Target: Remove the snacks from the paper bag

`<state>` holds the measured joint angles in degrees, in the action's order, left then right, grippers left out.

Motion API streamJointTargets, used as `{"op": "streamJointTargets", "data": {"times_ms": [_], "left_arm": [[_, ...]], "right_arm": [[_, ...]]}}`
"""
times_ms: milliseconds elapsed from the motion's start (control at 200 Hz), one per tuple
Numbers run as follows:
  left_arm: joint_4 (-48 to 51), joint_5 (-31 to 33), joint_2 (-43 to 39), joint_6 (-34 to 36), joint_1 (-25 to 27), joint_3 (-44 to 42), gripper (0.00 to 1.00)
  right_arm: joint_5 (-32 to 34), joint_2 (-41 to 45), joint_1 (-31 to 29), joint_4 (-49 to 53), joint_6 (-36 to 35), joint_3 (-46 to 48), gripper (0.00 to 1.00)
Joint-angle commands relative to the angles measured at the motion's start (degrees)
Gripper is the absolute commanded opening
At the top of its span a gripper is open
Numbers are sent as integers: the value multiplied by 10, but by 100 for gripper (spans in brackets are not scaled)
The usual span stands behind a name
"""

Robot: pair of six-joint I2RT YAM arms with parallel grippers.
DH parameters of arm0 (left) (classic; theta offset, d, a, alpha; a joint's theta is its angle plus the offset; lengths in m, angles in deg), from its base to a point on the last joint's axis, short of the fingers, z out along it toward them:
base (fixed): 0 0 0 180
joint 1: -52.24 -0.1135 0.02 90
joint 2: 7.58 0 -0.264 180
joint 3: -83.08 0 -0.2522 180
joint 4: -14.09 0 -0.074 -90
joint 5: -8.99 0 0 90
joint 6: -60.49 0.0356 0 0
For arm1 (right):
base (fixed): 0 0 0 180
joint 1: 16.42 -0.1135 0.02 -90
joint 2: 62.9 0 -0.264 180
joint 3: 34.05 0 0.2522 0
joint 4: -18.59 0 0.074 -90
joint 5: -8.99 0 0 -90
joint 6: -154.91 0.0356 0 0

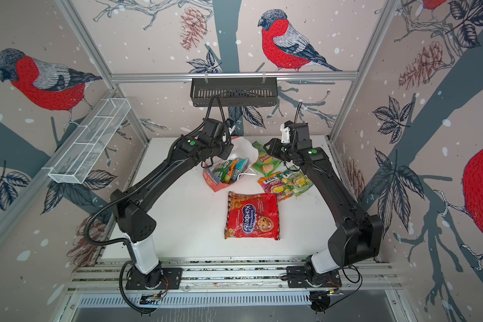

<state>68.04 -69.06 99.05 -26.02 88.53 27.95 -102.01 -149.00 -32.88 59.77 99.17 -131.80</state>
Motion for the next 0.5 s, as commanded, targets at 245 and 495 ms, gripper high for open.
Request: {"op": "streamJointTargets", "data": {"times_ms": [245,495], "left_arm": [[-52,17,-3,7,9,9,0],[-50,14,-4,6,10,6,0]], "right_arm": [[56,-16,-51,38,-19,-26,48],[99,-45,-76,84,-28,-37,48]]}}
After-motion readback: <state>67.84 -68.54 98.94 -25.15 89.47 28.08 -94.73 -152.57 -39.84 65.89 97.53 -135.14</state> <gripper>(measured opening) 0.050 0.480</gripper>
